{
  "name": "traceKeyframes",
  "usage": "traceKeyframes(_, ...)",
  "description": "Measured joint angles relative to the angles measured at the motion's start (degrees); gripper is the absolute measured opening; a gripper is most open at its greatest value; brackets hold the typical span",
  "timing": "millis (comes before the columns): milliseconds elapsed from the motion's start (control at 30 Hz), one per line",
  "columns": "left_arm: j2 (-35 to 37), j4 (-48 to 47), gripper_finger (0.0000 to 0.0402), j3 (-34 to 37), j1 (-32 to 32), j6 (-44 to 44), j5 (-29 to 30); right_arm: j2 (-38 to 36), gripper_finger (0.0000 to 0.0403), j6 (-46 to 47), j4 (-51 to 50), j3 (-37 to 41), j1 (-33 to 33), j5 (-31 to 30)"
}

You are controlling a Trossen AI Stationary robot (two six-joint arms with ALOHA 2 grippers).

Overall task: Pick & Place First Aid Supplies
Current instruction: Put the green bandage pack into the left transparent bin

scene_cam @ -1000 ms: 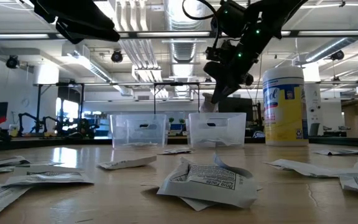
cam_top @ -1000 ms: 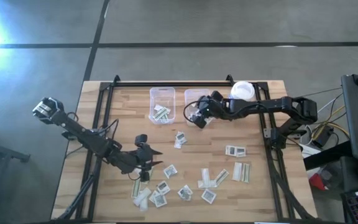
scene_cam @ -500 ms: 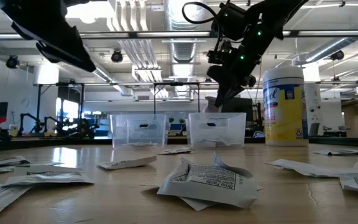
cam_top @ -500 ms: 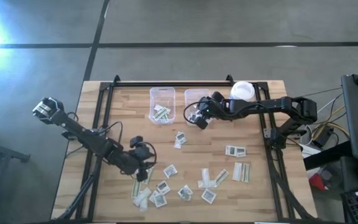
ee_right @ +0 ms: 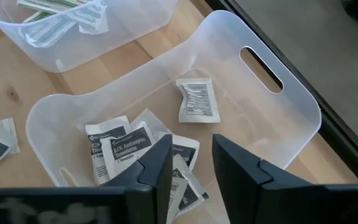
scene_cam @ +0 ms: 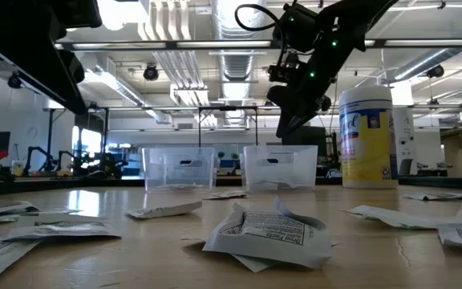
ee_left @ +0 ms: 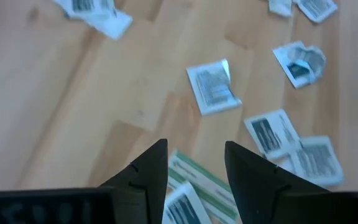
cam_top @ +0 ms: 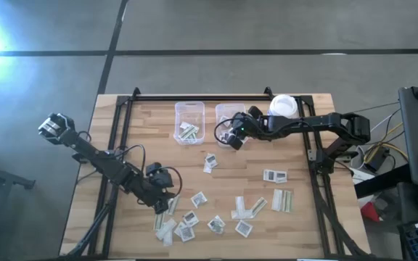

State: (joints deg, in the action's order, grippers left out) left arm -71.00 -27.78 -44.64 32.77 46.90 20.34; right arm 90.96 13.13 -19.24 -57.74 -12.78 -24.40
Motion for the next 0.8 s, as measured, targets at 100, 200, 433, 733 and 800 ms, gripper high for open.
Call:
traceKeyframes(100,0.00,-0.30,0.0151,0.00,0.91,2.16,-1.87,-0.34,0.0123,0.01,-0.04,0.01,0.06,0.54)
traceKeyframes(200,0.00,-0.71,0.0151,0.00,2.08,4.61,-3.47,-0.68,0.0130,0.00,-0.56,0.00,0.31,1.44)
traceKeyframes(433,0.00,-4.32,0.0151,0.64,6.45,15.81,-5.37,-1.92,0.0126,2.77,-3.36,-1.04,1.34,6.68)
traceKeyframes(733,-0.04,-3.71,0.0151,5.07,11.01,35.38,-5.88,-3.94,0.0108,3.01,-5.02,-2.25,4.28,8.46)
traceKeyframes(800,-0.04,-3.38,0.0151,5.67,11.40,38.83,-5.86,-4.32,0.0104,3.00,-5.04,-2.72,5.00,8.44)
